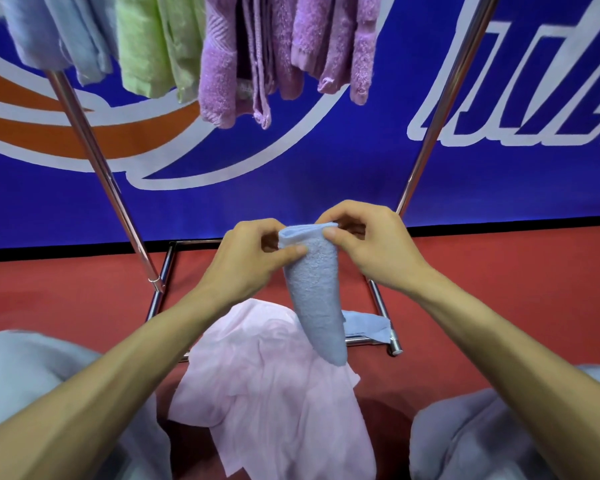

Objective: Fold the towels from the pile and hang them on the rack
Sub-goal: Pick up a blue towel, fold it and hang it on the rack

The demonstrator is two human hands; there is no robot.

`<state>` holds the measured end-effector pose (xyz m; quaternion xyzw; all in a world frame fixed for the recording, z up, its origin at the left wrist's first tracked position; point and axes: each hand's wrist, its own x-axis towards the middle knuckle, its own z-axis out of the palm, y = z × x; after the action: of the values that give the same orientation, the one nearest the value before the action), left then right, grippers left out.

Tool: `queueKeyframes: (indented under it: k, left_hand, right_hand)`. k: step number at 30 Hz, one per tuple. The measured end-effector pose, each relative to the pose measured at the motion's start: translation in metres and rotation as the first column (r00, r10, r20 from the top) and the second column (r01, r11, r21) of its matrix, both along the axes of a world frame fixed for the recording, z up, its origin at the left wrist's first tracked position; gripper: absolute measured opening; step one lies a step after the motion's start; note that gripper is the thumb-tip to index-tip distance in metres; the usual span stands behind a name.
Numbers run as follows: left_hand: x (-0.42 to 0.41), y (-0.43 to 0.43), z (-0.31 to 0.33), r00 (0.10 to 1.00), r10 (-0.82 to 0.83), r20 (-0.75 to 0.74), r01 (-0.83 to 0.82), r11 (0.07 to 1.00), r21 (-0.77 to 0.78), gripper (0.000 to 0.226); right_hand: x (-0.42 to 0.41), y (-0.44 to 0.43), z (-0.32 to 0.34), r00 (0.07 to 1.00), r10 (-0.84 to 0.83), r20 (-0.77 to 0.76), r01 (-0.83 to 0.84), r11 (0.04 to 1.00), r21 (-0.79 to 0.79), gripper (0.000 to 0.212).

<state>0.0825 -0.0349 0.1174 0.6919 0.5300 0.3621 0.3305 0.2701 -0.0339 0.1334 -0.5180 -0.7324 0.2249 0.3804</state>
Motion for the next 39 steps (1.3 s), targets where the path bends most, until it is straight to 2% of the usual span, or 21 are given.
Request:
queueKeyframes:
  k: [3,6,9,12,14,16,21,24,26,29,32,35,39]
  left_hand:
    - [0.004,0.000,0.001,0.999,-0.012,0.049,0.010,0.999,0.040,0.015]
    - [0.005,0.000,0.000,0.993,-0.062,0.101,0.064,0.998,-0.018,0.022]
    - [0.006,0.000,-0.003,0.990,-0.094,0.104,0.102,0.992,-0.075,0.021]
    - [0.007,0.000,-0.004,0.994,-0.080,0.080,0.084,0.995,-0.058,0.017]
    - [0.010,-0.001,-0.004,0.993,-0.083,0.083,0.087,0.995,-0.054,0.016]
    - [0.012,-0.001,-0.006,0.991,-0.089,0.104,0.098,0.992,-0.077,0.015]
    - [0.013,-0.001,-0.024,0.963,-0.267,0.026,0.267,0.941,-0.210,0.019]
    - [0.014,0.000,-0.021,0.972,-0.230,0.043,0.234,0.959,-0.162,0.025]
    - [0.013,0.001,-0.010,0.980,-0.190,0.059,0.196,0.972,-0.127,0.023]
    - [0.009,0.004,0.010,0.987,-0.141,-0.072,0.139,0.990,-0.027,0.026]
    - [0.008,0.006,0.039,0.957,-0.170,-0.237,0.191,0.979,0.070,0.025]
    - [0.013,0.004,0.078,0.915,-0.204,-0.347,0.273,0.949,0.161,0.025]
    - [0.024,-0.002,0.124,0.897,-0.183,-0.402,0.308,0.911,0.273,0.033]
  right_hand:
    - [0.002,0.001,0.002,0.996,0.035,-0.082,-0.041,0.997,-0.066,0.012]
    - [0.003,0.002,0.002,0.997,0.040,-0.071,-0.045,0.997,-0.065,0.011]
    - [0.005,0.003,0.005,0.990,0.005,-0.142,-0.015,0.998,-0.064,0.009]
    - [0.006,0.002,0.008,0.985,0.038,-0.166,-0.056,0.992,-0.110,0.008]
    - [0.005,0.001,0.008,0.993,0.071,-0.092,-0.080,0.992,-0.097,0.016]
    - [0.003,0.001,0.007,0.997,0.053,-0.052,-0.056,0.997,-0.053,0.011]
    - [0.010,0.004,0.016,0.984,-0.055,-0.168,0.057,0.998,0.004,0.008]
    - [0.018,0.003,0.025,0.977,-0.060,-0.204,0.039,0.994,-0.103,0.006]
    - [0.025,-0.002,0.032,0.976,-0.045,-0.214,0.010,0.987,-0.162,0.024]
    - [0.032,-0.008,0.046,0.984,-0.010,-0.176,-0.017,0.989,-0.150,0.050]
    - [0.036,-0.013,0.064,1.000,0.012,-0.027,-0.015,0.993,-0.118,0.057]
    - [0.036,-0.021,0.095,0.990,0.069,0.127,-0.059,0.995,-0.084,0.046]
    - [0.037,-0.028,0.141,0.943,0.094,0.320,-0.102,0.995,0.010,0.012]
